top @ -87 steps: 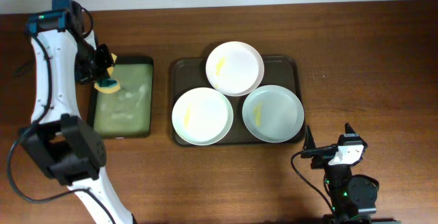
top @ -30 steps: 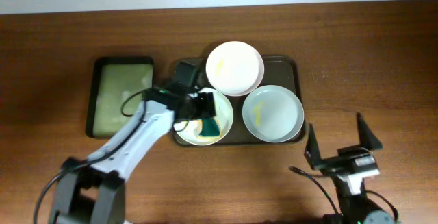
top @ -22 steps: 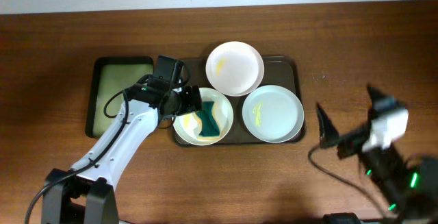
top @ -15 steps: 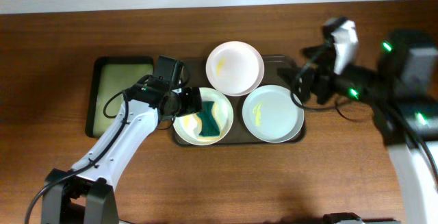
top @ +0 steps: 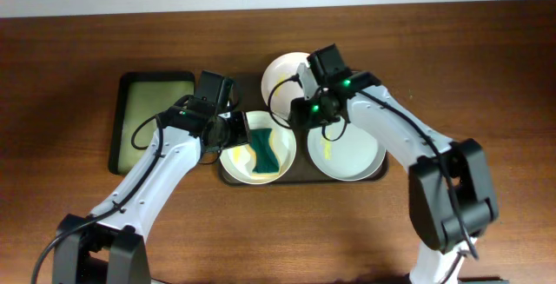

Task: Clean dirty plates on tray and stack at the side
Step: 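Grip the white plate rim with the right gripper to hold it, then scrub the white plate with the sponge in the left gripper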

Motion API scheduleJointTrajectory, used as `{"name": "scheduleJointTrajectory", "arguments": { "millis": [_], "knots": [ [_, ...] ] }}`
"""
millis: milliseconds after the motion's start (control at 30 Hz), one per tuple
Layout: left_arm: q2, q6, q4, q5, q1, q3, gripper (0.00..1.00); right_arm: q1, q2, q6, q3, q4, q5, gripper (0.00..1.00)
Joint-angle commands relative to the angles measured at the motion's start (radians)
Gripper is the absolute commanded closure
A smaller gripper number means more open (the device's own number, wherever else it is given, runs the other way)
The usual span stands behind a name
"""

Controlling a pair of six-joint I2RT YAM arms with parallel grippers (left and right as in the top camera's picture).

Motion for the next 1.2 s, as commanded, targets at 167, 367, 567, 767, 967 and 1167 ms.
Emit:
{"name": "scheduleJointTrajectory", "arguments": {
  "millis": [167,367,567,767,967,1167],
  "knots": [
    [-0.011,0.002,-0.002,0.000,0.003,0.008,0.44,0.054,0.106,-0.002,0.012,-0.003,0.031,0.65],
    [-0.011,0.002,-0.002,0.000,0.002,0.008,0.48,0.063,0.128,0.000,0.011,0.000,0.075,0.71],
    [0.021,0.003,-0.002,0.110,0.002,0.005,0.46,0.062,0.129,0.000,0.002,0.009,0.082,0.95],
    [0.174,0.047,0.047,0.260,0.000,0.005,0.44,0.062,0.129,0.000,0.002,0.009,0.082,0.95],
    [0.214,0.047,0.103,0.262,-0.031,0.005,0.47,0.062,0.129,0.000,0.002,0.009,0.082,0.94],
    [0.242,0.009,0.120,0.191,-0.085,0.005,0.55,0.060,0.130,0.000,0.002,0.008,0.082,0.95]
  ]
}}
